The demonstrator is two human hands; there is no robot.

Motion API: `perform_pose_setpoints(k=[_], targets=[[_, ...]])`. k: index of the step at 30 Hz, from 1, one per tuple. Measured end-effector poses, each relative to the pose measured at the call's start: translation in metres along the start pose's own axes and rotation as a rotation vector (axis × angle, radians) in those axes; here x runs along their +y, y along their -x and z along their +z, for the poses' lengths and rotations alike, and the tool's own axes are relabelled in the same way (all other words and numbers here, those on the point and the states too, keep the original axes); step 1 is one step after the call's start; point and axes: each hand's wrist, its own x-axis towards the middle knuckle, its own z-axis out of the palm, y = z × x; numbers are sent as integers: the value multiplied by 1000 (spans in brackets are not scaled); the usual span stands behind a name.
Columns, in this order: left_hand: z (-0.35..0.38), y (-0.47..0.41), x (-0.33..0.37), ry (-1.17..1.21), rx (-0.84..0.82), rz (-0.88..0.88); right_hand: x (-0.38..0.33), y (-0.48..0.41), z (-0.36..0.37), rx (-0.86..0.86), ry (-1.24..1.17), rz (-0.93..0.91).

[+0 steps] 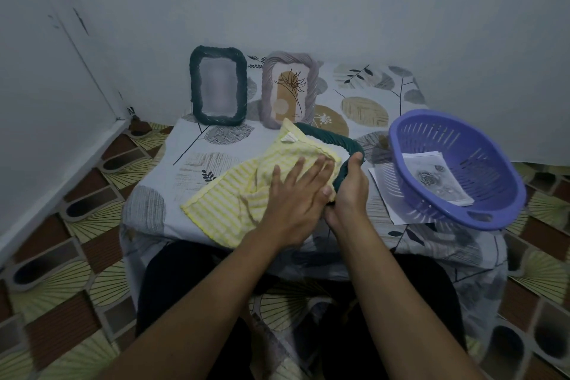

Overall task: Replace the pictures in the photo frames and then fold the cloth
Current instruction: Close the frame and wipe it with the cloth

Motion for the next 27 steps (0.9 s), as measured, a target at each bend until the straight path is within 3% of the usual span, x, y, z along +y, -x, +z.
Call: perform_pose_setpoints(k=[3, 7, 13, 27], targets=[[1, 0, -15, -43, 20, -3, 2, -2, -4, 23, -10, -10], [2, 2, -42, -35, -70, -214, 4, -7, -8, 92, 8, -40], [-1, 9, -72, -257, -125, -320, -10, -19, -19, 207, -11, -102], [-29, 10, -138, -300, 81, -468, 1, -19, -23, 124, -94, -13]])
